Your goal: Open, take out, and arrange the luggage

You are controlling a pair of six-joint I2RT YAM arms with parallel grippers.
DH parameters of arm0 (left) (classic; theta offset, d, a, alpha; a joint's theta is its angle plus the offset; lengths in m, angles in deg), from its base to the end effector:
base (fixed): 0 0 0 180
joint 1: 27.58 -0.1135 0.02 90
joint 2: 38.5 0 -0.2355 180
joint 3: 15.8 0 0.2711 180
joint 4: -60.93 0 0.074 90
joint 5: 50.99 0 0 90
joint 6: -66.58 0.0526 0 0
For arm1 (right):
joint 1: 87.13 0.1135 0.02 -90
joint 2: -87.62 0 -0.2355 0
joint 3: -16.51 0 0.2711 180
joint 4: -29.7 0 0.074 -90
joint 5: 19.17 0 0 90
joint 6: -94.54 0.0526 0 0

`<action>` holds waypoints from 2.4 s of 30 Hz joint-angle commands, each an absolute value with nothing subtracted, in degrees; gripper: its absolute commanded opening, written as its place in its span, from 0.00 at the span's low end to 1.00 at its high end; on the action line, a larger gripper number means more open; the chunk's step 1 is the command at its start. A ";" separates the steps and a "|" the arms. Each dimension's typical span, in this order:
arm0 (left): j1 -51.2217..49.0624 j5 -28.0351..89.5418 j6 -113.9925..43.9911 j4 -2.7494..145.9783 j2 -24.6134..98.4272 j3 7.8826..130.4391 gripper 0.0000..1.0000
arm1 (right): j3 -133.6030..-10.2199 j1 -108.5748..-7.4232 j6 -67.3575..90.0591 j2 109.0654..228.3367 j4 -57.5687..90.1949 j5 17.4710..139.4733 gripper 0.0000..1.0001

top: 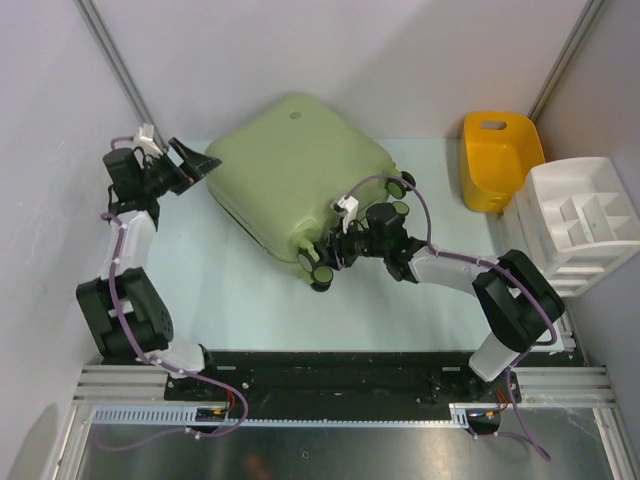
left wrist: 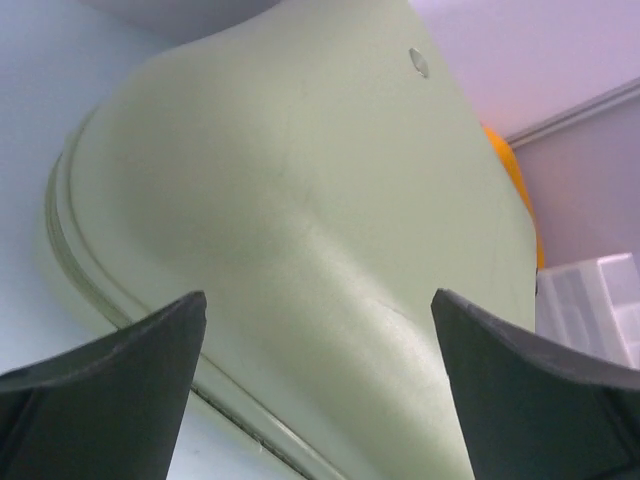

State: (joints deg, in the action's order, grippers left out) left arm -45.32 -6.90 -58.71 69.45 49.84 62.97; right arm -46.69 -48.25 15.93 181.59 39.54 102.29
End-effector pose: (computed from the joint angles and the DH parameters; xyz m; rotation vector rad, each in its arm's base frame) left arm 0.3788 0.0815 0.2695 -0.3111 1.8716 -0.9598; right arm 0.2788 0.2601 0.1673 -0.8546 1.8568 1.0983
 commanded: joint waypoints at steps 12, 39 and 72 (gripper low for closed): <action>-30.15 -0.01 -11.39 95.59 20.13 69.06 1.00 | -50.16 -63.11 -0.30 156.79 21.83 95.85 0.98; 1.25 10.27 7.16 99.21 17.93 58.96 0.93 | -31.61 -55.75 -6.27 182.10 72.89 88.50 0.61; 19.44 25.90 39.93 113.27 25.92 62.82 0.97 | -32.93 -56.80 -6.10 183.69 74.92 88.70 0.00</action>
